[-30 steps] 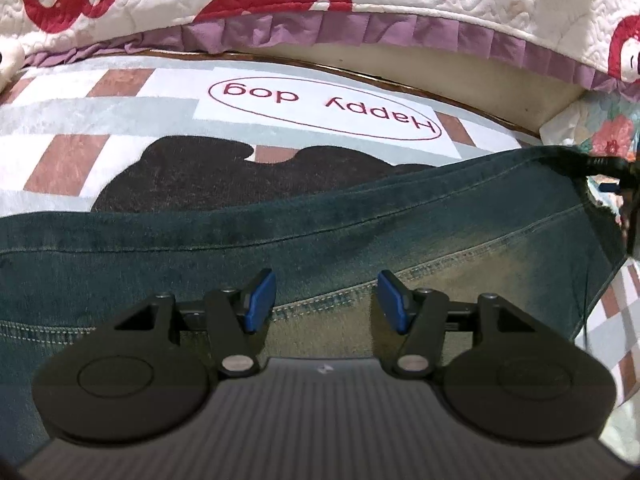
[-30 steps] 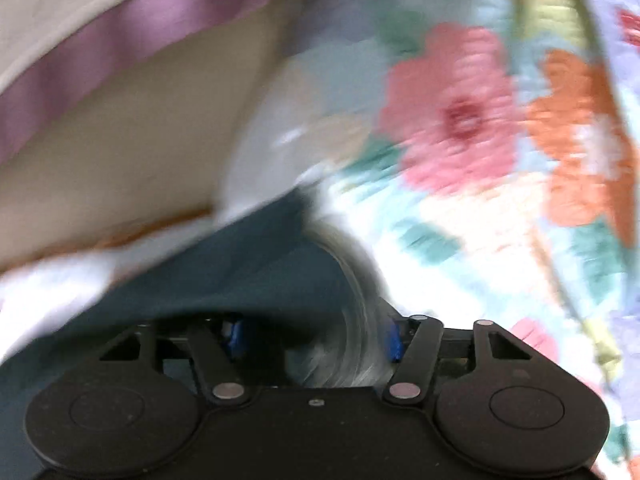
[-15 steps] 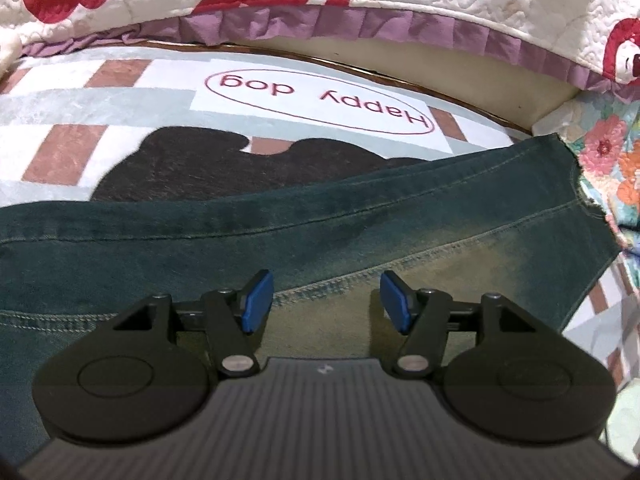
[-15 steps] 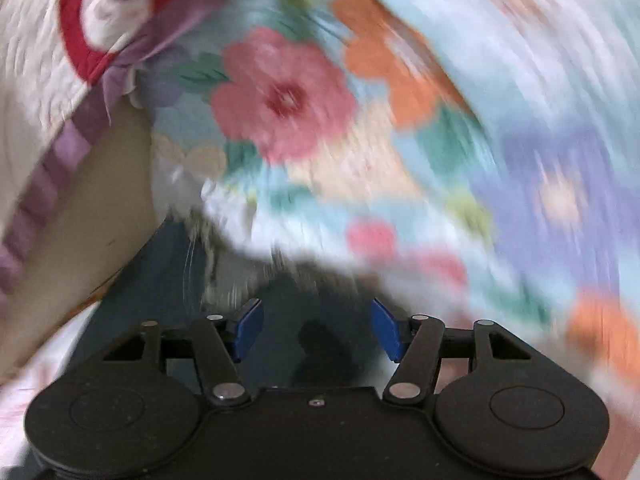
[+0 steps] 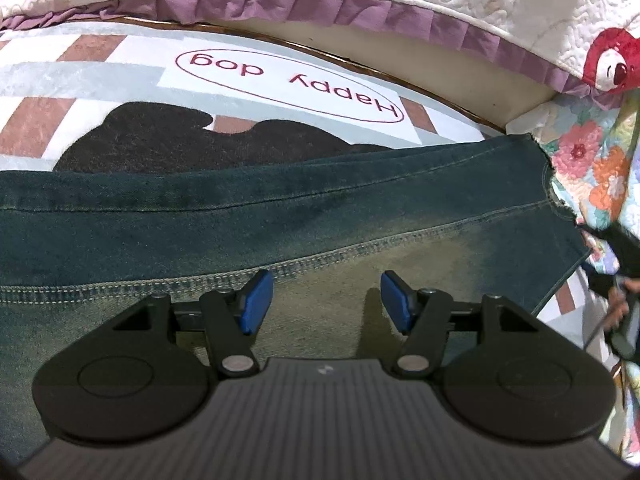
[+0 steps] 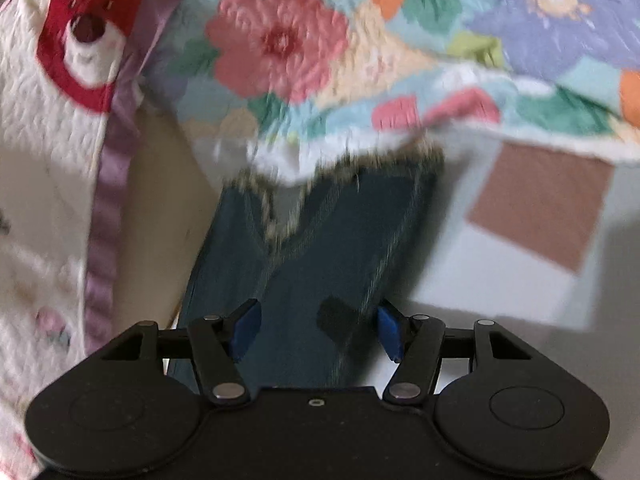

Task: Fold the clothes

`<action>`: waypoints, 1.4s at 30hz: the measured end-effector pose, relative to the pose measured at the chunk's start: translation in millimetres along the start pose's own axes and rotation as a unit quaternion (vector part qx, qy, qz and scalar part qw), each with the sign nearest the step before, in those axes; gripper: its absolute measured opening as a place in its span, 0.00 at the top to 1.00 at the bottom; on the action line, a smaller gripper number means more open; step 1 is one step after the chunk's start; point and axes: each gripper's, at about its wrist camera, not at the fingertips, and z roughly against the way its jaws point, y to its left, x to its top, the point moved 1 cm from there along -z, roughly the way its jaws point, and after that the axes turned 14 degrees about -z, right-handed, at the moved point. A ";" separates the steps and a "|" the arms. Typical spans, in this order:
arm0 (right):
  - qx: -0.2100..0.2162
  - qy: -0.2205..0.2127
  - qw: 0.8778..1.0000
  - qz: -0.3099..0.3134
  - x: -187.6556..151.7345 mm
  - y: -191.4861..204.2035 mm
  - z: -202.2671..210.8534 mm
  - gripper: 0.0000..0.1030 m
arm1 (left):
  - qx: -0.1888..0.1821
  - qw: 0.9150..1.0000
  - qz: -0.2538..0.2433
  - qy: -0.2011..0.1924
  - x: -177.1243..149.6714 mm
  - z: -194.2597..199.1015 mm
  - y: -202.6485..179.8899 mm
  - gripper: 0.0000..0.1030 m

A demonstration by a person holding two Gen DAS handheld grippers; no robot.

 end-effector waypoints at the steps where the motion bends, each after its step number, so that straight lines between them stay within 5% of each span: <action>1: 0.002 -0.018 1.000 -0.001 5.5 3.7 -7.4 0.36 | 0.001 1.000 -0.001 0.000 -0.2 -0.4 -0.2 0.43; 5: -0.007 -0.072 0.997 -0.005 15.9 11.7 -26.0 0.36 | 0.005 1.000 -0.006 -0.002 0.1 -1.7 -2.2 0.42; 7: -0.020 -0.066 0.998 -0.012 21.1 17.4 -30.1 0.67 | 0.009 1.000 -0.013 -0.003 0.1 -2.0 -4.8 0.42; 8: -0.018 -0.057 0.998 -0.006 24.5 21.9 -30.7 0.92 | 0.010 1.000 -0.016 -0.003 -0.1 -2.0 -6.0 0.41; 12: 0.056 -0.091 0.993 0.051 37.9 58.2 -1.3 0.94 | -0.014 1.000 -0.024 -0.008 -1.6 -2.4 -13.8 0.41; 19: -0.016 -0.083 0.991 0.101 55.5 58.4 -8.4 0.94 | -0.001 0.994 -0.114 0.005 -11.1 -14.1 -51.1 0.33; 28: -0.029 -0.084 0.991 0.104 51.6 45.6 -13.1 0.94 | -0.037 0.996 -0.078 0.002 -12.4 -14.7 -50.0 0.29; 34: -0.013 -0.063 0.997 0.043 53.1 29.2 -14.3 0.88 | -0.061 0.997 -0.055 0.000 -13.1 -15.1 -49.2 0.29; 37: -0.014 -0.058 0.998 0.003 53.0 14.3 -10.0 0.69 | -0.094 0.996 -0.007 0.000 -12.0 -17.4 -37.2 0.29; 38: -0.017 -0.052 0.998 -0.012 52.2 8.5 -8.4 0.51 | -0.115 0.993 0.027 0.002 -11.6 -19.2 -28.2 0.29; 42: -0.004 -0.018 0.998 -0.054 35.6 -20.2 5.5 0.47 | -0.182 0.971 0.154 0.007 -15.9 -23.8 7.6 0.29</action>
